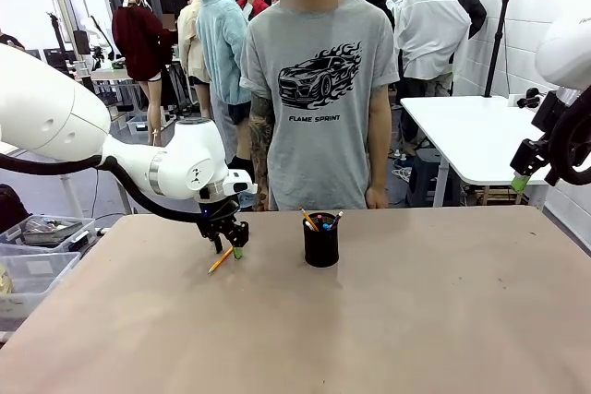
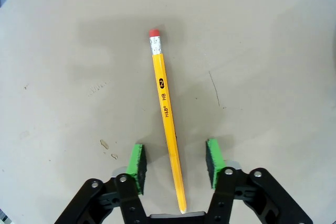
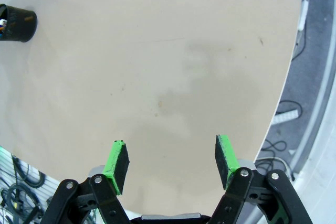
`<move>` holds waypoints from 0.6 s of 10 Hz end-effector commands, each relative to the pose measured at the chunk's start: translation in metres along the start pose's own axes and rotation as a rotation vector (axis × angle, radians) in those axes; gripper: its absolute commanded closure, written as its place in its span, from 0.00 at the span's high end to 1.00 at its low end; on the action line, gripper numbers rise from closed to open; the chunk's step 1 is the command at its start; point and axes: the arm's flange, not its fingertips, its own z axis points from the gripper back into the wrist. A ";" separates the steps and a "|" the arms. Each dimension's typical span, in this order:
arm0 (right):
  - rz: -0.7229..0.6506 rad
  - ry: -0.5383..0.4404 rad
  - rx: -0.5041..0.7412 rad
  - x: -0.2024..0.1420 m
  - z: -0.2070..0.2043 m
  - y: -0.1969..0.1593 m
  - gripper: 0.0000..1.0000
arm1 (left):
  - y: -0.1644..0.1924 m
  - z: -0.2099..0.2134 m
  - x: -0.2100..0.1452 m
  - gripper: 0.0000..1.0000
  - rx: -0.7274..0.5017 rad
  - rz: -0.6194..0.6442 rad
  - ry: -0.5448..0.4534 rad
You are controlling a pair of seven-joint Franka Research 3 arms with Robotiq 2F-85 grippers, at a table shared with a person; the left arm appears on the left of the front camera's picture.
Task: Place the pens into the pen holder.
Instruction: Pick up a writing instrument from the table and place it into the Pen holder.
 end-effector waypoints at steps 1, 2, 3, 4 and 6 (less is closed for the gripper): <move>0.013 -0.013 0.002 0.000 -0.001 -0.002 0.83 | 0.000 0.003 0.004 0.15 0.002 0.004 0.010; 0.013 -0.013 0.002 0.000 -0.001 -0.002 0.83 | 0.000 0.003 0.004 0.00 0.006 0.003 0.020; 0.013 -0.013 0.002 0.000 -0.001 -0.002 0.83 | 0.001 0.003 0.005 0.00 0.010 0.006 0.034; 0.013 -0.013 0.002 0.000 -0.001 -0.002 0.83 | 0.000 0.001 0.004 0.00 0.008 0.001 0.049; 0.013 -0.013 0.002 0.000 -0.001 -0.002 0.83 | -0.003 -0.003 0.003 0.00 0.010 -0.012 0.052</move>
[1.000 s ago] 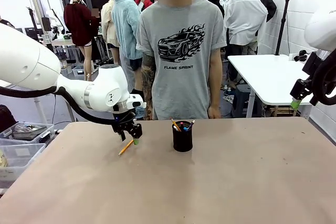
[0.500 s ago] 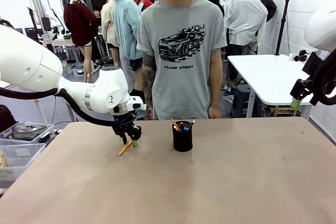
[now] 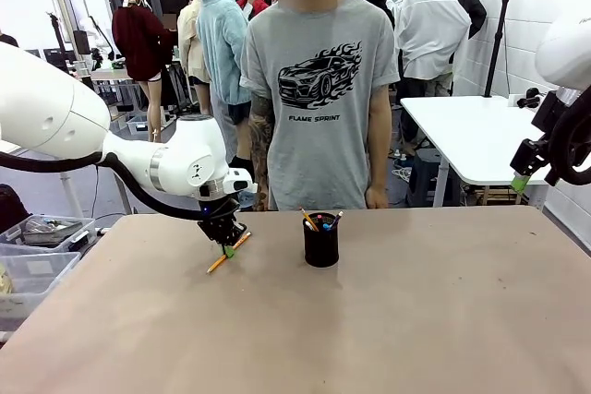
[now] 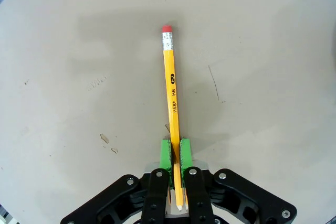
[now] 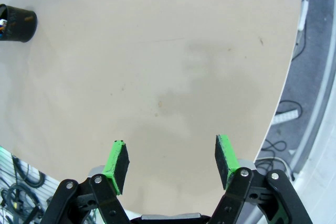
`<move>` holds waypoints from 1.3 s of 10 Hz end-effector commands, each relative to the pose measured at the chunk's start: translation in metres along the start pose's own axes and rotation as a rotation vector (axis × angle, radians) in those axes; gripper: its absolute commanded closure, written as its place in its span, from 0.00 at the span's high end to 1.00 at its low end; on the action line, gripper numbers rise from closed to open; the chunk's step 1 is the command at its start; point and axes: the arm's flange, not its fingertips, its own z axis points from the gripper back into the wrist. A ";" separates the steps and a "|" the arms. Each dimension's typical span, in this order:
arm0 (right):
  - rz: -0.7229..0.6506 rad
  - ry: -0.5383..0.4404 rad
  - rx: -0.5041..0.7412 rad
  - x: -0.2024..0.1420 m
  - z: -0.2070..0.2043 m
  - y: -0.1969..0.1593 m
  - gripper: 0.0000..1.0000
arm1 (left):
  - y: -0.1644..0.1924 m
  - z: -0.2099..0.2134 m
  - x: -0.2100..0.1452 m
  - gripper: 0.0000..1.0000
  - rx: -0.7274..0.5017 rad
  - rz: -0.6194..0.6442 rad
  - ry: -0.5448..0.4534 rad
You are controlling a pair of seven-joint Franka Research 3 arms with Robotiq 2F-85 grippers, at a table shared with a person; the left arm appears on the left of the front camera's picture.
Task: Place the pens into the pen holder.
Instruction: Pick up a writing instrument from the table and place it into the Pen holder.
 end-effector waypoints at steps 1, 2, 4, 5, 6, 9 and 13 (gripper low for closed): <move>0.013 -0.013 0.002 0.000 -0.001 -0.002 0.83 | -0.003 -0.007 0.002 0.00 0.000 -0.012 0.031; 0.013 -0.013 0.002 0.000 -0.001 -0.002 0.83 | -0.003 -0.005 0.001 0.00 -0.020 -0.040 0.016; 0.013 -0.013 0.002 0.000 -0.001 -0.002 0.83 | -0.003 0.022 -0.001 0.00 -0.136 -0.123 -0.074; 0.013 -0.013 0.002 0.000 -0.001 -0.002 0.83 | -0.002 0.039 -0.002 0.00 -0.225 -0.166 -0.152; 0.013 -0.013 0.002 0.000 -0.001 -0.002 0.83 | 0.000 0.054 -0.001 0.00 -0.299 -0.230 -0.250; 0.013 -0.013 0.002 0.000 -0.001 -0.002 0.83 | 0.001 0.077 0.015 0.00 -0.518 -0.320 -0.519; 0.013 -0.013 0.002 0.000 -0.001 -0.002 0.83 | -0.016 0.092 0.045 0.00 -0.725 -0.418 -0.831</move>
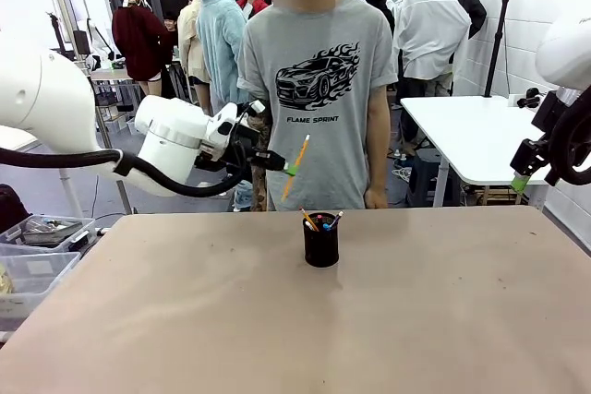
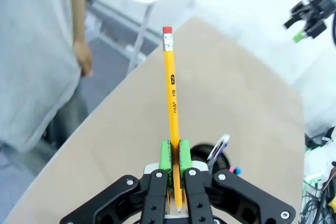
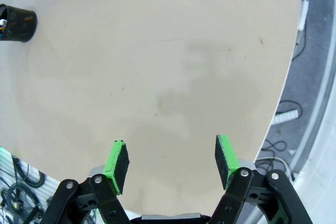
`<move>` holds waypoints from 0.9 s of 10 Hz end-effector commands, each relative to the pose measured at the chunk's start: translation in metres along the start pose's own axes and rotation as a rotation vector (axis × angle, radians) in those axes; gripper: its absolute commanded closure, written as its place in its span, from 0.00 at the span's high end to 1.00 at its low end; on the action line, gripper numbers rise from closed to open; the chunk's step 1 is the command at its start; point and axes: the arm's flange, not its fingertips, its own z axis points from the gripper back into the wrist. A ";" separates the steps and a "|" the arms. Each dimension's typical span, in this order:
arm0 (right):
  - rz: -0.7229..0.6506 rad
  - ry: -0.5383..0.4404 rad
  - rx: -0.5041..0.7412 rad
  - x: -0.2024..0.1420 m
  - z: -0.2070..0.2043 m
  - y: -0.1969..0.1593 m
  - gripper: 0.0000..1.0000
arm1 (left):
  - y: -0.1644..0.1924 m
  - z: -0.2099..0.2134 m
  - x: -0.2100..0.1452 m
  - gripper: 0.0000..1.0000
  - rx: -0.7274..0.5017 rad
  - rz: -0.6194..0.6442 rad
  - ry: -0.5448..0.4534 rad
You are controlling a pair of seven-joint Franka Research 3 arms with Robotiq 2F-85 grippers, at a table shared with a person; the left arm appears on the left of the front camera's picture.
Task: Place the pens into the pen holder.
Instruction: Pick up a writing instrument from the table and place it into the Pen holder.
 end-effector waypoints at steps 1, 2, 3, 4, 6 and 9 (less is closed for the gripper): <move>0.013 -0.013 0.002 0.000 -0.001 -0.002 0.83 | 0.000 -0.004 -0.012 0.00 -0.126 -0.058 -0.094; 0.013 -0.013 0.002 0.000 -0.001 -0.002 0.83 | -0.004 -0.014 -0.011 0.00 -0.169 -0.066 -0.144; 0.013 -0.013 0.002 0.000 -0.001 -0.002 0.83 | -0.008 -0.026 -0.013 0.00 -0.240 -0.091 -0.172; 0.013 -0.013 0.002 0.000 -0.001 -0.002 0.83 | -0.012 -0.040 -0.017 0.00 -0.273 -0.137 -0.191; 0.013 -0.013 0.002 0.000 -0.001 -0.002 0.83 | -0.013 -0.059 -0.030 0.00 -0.313 -0.136 -0.196; 0.013 -0.013 0.002 0.000 -0.001 -0.002 0.83 | -0.007 -0.072 -0.049 0.00 -0.307 -0.177 -0.176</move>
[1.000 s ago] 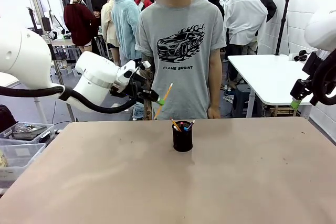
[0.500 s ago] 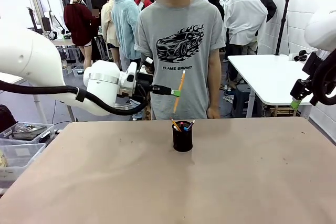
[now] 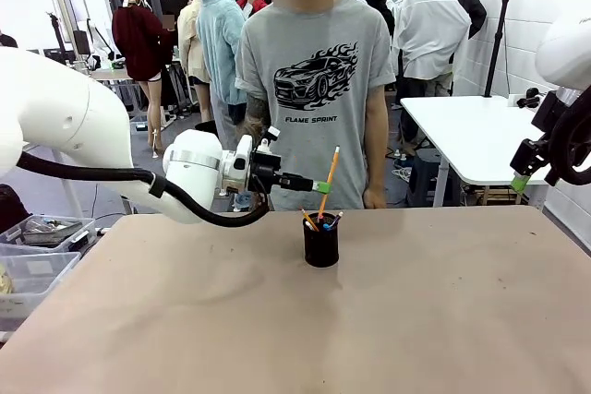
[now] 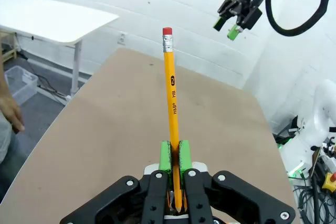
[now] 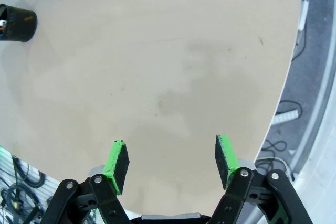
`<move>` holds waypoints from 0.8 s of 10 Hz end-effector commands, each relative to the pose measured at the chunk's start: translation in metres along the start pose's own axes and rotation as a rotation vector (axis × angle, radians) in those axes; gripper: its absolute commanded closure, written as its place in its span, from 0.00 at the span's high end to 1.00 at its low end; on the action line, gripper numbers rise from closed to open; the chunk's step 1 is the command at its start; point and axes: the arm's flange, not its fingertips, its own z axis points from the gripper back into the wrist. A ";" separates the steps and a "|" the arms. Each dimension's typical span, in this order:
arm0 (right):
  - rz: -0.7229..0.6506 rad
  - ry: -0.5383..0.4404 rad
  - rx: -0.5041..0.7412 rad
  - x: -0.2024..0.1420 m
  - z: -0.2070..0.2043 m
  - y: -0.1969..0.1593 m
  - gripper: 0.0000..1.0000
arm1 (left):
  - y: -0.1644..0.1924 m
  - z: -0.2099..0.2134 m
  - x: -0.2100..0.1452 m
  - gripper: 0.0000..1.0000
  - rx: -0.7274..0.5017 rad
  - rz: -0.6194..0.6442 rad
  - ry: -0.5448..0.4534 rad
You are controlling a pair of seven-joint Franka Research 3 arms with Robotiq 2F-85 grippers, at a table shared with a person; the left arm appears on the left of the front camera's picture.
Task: Place the pens into the pen holder.
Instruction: Pick up a writing instrument from the table and place it into the Pen holder.
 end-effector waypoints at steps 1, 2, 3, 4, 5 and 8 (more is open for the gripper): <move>0.012 -0.013 0.002 -0.001 -0.001 -0.002 0.83 | 0.008 0.003 -0.004 0.00 0.034 -0.054 -0.012; 0.012 -0.013 0.002 -0.001 -0.001 -0.002 0.83 | 0.012 0.006 -0.008 0.00 0.053 -0.064 -0.012; 0.012 -0.013 0.002 -0.001 -0.001 -0.002 0.83 | 0.015 0.008 -0.012 0.00 0.067 -0.084 -0.003; 0.012 -0.013 0.002 -0.001 -0.001 -0.002 0.83 | 0.017 0.010 -0.016 0.00 0.061 -0.096 -0.007; 0.012 -0.013 0.002 -0.001 -0.001 -0.002 0.83 | 0.019 0.010 -0.018 0.00 0.078 -0.096 -0.019; 0.012 -0.013 0.002 -0.001 -0.001 -0.002 0.83 | 0.015 0.010 -0.017 0.11 0.064 -0.123 -0.020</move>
